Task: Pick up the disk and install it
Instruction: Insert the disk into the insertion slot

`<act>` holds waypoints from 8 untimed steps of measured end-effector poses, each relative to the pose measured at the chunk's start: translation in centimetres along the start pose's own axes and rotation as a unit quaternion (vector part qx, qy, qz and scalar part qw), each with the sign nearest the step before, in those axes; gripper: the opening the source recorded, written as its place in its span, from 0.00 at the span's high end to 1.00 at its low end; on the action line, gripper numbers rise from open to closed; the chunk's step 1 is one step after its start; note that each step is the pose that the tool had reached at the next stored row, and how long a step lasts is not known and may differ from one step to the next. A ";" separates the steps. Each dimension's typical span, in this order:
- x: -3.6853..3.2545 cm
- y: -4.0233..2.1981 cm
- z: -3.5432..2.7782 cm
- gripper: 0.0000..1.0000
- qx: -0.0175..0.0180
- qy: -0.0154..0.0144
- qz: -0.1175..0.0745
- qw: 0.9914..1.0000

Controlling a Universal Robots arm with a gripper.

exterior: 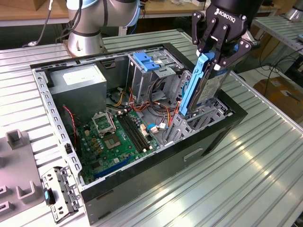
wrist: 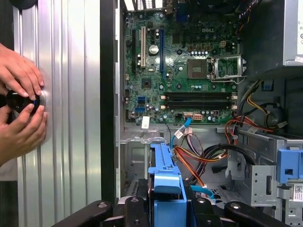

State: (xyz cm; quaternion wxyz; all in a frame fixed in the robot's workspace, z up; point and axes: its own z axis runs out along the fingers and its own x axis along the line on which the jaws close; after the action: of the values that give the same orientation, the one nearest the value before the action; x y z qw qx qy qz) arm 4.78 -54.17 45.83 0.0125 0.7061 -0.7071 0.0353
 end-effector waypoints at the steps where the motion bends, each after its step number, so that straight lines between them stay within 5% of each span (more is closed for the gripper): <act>1: -0.04 0.00 0.06 0.63 0.000 0.000 0.000 1.000; 8: -0.21 -0.10 0.53 0.63 0.000 0.001 0.001 1.000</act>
State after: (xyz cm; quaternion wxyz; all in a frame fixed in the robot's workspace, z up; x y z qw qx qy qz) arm 4.90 -54.00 45.29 0.0132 0.7053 -0.7079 0.0360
